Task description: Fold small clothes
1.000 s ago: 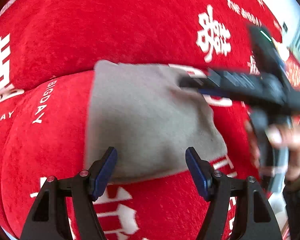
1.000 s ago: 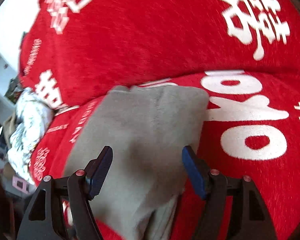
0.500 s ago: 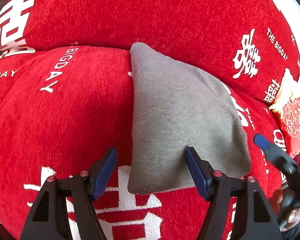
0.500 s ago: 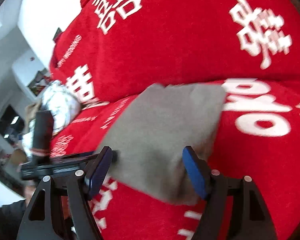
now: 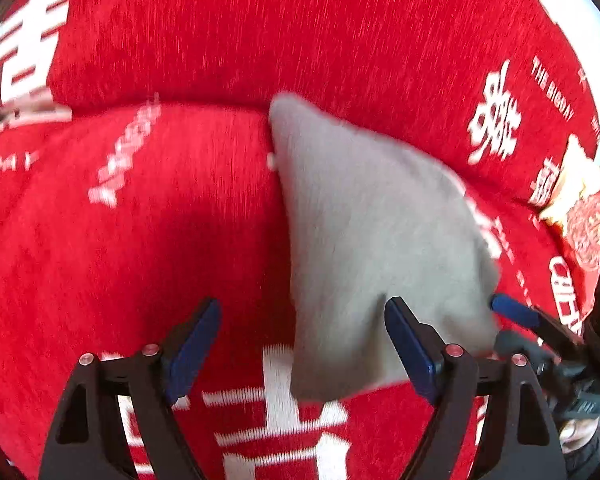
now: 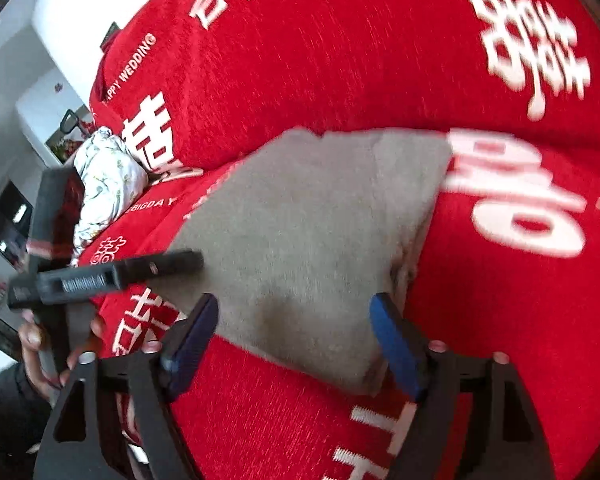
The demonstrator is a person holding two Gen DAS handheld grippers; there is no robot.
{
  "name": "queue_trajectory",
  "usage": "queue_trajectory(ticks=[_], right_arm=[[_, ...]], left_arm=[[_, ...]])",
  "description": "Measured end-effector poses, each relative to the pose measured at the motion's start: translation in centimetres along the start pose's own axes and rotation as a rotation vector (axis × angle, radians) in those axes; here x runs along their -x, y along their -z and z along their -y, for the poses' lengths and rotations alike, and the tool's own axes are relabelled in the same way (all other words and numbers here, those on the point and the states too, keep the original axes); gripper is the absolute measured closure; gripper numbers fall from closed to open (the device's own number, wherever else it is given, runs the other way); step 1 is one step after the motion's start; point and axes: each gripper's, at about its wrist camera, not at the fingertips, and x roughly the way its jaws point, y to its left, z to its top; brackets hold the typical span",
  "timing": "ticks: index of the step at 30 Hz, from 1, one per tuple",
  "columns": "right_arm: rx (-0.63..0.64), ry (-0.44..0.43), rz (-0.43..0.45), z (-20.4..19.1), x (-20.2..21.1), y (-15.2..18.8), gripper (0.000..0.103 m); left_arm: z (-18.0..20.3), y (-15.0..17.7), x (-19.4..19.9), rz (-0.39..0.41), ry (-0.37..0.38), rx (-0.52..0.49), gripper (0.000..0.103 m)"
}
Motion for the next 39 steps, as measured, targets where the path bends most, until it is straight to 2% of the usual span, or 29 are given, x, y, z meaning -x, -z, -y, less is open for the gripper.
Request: queue_trajectory(ticks=[2, 6, 8, 10, 11, 13, 14, 17, 19, 22, 25, 27, 29, 33, 34, 35, 36, 37, 39], right_arm=[[0.038, 0.027, 0.031, -0.4, 0.2, -1.2, 0.017], [-0.015, -0.008, -0.009, 0.9, -1.9, -3.8, 0.017], [-0.037, 0.014, -0.051, 2.1, -3.7, -4.4, 0.017], [-0.047, 0.103, -0.087, 3.6, -5.1, -4.7, 0.017], [-0.068, 0.15, -0.108, 4.5, -5.5, -4.9, 0.016], [-0.146, 0.141, -0.089, 6.2, -4.8, -5.0, 0.016], [-0.177, 0.17, -0.053, 6.9, -3.8, -4.9, 0.016], [-0.232, 0.204, 0.018, 8.8, -1.2, -4.4, 0.015], [-0.308, 0.223, 0.02, 10.5, 0.0, -4.0, 0.015], [-0.409, 0.202, 0.041, 11.8, 0.8, -3.5, 0.015], [-0.448, 0.15, 0.04, 11.2, -0.2, -3.5, 0.015], [-0.448, 0.109, 0.014, 10.2, -1.7, -3.6, 0.015], [-0.439, 0.083, -0.038, 9.2, -3.9, -3.6, 0.015], [-0.387, 0.079, -0.012, 7.9, -5.3, -3.8, 0.015], [-0.365, 0.075, -0.005, 7.3, -5.7, -4.0, 0.016], [-0.337, 0.059, -0.016, 6.8, -6.0, -4.1, 0.028], [-0.315, 0.066, -0.024, 6.3, -6.3, -4.1, 0.037], [-0.301, 0.082, -0.017, 6.0, -6.1, -4.0, 0.039], [-0.304, 0.083, -0.001, 5.8, -5.9, -4.1, 0.054]], left_arm=[[0.4, -1.6, 0.0, 0.017, -0.036, -0.01, 0.018], [1.2, -4.3, -2.7, -0.032, -0.1, -0.042, 0.018], [1.3, -4.8, -4.0, -0.049, -0.115, -0.058, 0.017], [1.4, -4.9, -4.8, -0.05, -0.144, -0.082, 0.001], [1.3, -5.0, -5.0, -0.047, -0.162, -0.096, 0.0], [0.6, -5.7, -5.1, -0.078, -0.107, -0.097, 0.0], [0.1, -6.1, -5.0, -0.092, -0.083, -0.076, 0.0], [-2.6, -7.3, -3.6, -0.067, -0.032, 0.035, 0.0], [-4.0, -7.8, -3.4, -0.081, 0.043, 0.099, 0.0], [-3.9, -7.3, -4.4, -0.133, 0.111, 0.135, 0.0], [-2.1, -6.2, -6.0, -0.174, 0.124, 0.1, 0.0], [-0.9, -5.5, -7.2, -0.199, 0.11, 0.083, 0.0], [-0.6, -5.3, -8.1, -0.208, 0.145, 0.094, 0.0], [-0.9, -5.4, -8.8, -0.197, 0.159, 0.106, 0.0], [-0.6, -5.4, -8.8, -0.191, 0.152, 0.087, 0.001], [-0.1, -5.3, -8.8, -0.182, 0.149, 0.059, 0.006], [0.3, -5.3, -8.7, -0.18, 0.161, 0.038, 0.024], [0.9, -5.3, -8.7, -0.184, 0.187, 0.015, 0.034], [2.0, -5.4, -8.2, -0.162, 0.145, -0.024, 0.039]])
